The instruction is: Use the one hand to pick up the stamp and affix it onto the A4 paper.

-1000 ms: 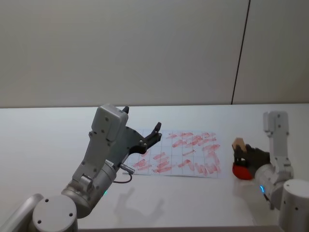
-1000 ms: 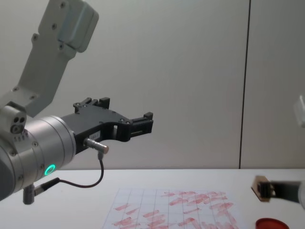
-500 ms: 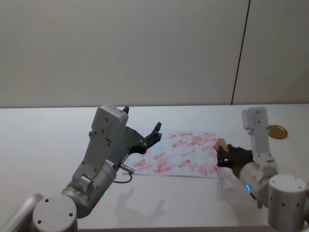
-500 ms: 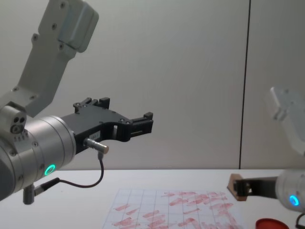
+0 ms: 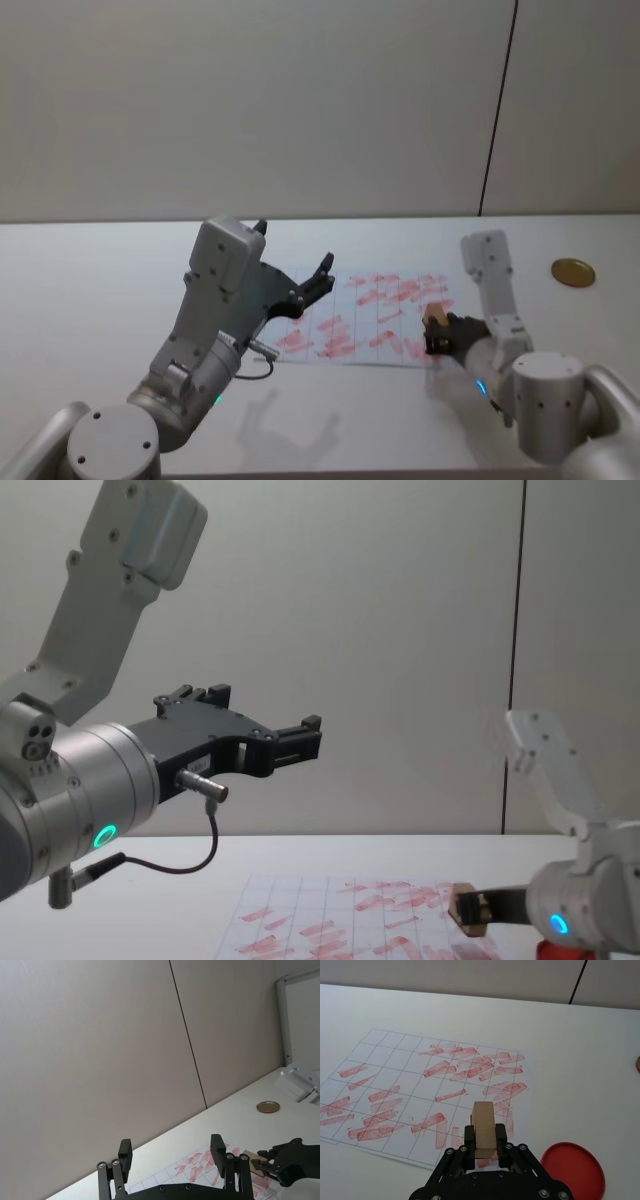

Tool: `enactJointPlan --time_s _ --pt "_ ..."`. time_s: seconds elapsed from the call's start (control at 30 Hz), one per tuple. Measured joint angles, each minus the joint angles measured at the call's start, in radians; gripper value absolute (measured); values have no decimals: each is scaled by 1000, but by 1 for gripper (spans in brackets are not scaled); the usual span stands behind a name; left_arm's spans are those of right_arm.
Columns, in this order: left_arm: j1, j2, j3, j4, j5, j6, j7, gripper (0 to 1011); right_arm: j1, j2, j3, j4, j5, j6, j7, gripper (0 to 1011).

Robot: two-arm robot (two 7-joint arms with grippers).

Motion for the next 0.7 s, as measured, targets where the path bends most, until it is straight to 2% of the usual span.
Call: enactJointPlan --time_s 0.3,0.43,0.7 --pt "0 0 0 0 0 0 0 993 100 -41 -3 187 -21 -58 10 232" --pt "0 0 0 0 0 0 0 993 155 -62 -4 293 -30 -92 17 233" --pt "0 0 0 0 0 0 0 993 233 -91 -5 450 -41 -142 26 233"
